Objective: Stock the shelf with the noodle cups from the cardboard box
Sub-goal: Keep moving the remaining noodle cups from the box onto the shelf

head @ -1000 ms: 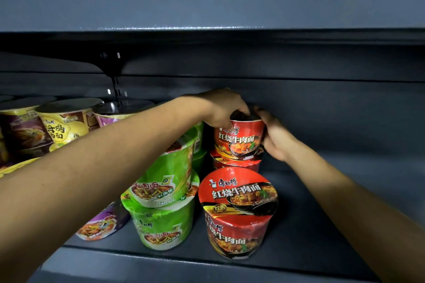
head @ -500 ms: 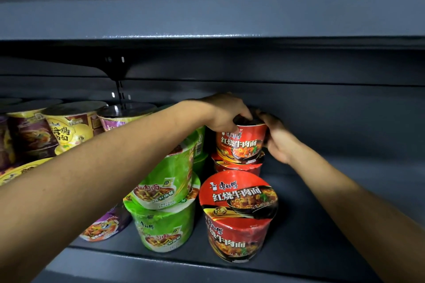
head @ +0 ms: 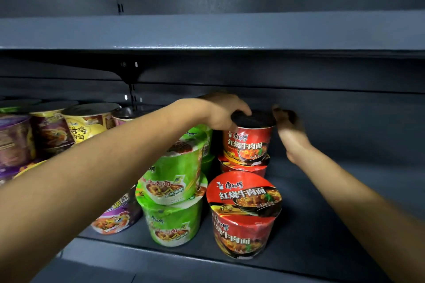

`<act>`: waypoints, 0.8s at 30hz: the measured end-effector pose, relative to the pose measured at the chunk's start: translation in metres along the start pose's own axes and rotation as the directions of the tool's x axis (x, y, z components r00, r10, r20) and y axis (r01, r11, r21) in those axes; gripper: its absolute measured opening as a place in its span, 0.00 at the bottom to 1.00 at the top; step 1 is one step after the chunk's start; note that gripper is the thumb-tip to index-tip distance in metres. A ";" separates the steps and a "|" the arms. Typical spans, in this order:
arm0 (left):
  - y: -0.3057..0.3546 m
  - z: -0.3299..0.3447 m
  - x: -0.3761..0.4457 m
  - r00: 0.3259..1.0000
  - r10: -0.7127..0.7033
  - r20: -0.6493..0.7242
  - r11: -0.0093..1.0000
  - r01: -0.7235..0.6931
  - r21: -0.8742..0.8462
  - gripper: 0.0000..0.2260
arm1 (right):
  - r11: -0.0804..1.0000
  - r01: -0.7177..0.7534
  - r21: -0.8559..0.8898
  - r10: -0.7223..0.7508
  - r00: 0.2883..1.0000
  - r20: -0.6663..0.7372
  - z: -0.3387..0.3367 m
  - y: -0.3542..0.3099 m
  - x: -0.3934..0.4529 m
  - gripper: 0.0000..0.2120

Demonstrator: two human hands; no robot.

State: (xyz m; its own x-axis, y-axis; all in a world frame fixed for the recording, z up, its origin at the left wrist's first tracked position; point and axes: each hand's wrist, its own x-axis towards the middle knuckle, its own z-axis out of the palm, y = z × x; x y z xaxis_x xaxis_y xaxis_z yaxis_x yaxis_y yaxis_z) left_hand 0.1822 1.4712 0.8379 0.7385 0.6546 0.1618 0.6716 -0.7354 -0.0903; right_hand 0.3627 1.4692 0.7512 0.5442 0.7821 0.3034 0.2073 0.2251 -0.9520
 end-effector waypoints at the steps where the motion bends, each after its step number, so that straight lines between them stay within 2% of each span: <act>1: -0.003 -0.001 -0.004 1.000 -0.014 -0.028 1.000 0.014 -0.005 0.23 | 0.997 0.073 -0.016 -0.074 0.996 -0.048 0.002 -0.006 -0.004 0.15; 3: -0.011 -0.004 -0.018 0.994 -0.044 -0.099 0.999 0.042 -0.020 0.21 | 0.981 0.183 -0.072 -0.189 0.977 -0.102 0.009 -0.021 -0.017 0.10; 6: -0.023 -0.010 -0.048 0.976 -0.064 -0.210 0.998 0.062 -0.013 0.18 | 0.949 0.295 -0.108 -0.303 0.950 -0.076 0.031 -0.046 -0.041 0.08; 11: -0.045 -0.024 -0.121 0.931 -0.155 -0.331 0.986 0.164 0.000 0.12 | 0.909 0.416 -0.037 -0.408 0.903 0.139 0.082 -0.103 -0.105 0.06; 14: -0.062 -0.028 -0.181 0.912 -0.224 -0.343 0.971 0.240 0.005 0.09 | 0.883 0.467 0.044 -0.460 0.846 0.270 0.120 -0.132 -0.160 0.06; 19: -0.110 -0.013 -0.293 0.884 -0.349 -0.312 0.922 0.384 0.056 0.09 | 0.910 0.370 0.184 -0.411 0.765 0.495 0.200 -0.144 -0.264 0.10; 24: -0.165 0.017 -0.416 0.833 -0.534 -0.145 0.837 0.545 0.046 0.13 | 0.966 0.182 0.184 -0.259 0.670 0.696 0.294 -0.129 -0.362 0.12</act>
State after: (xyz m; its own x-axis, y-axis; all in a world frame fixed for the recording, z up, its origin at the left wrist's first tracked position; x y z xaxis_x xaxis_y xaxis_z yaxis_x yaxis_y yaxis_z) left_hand -0.2348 1.3229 0.7692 0.2474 0.9126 0.3256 0.9675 -0.2508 -0.0322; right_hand -0.1002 1.3281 0.7526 -0.2551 0.8700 0.4220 0.1500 0.4667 -0.8716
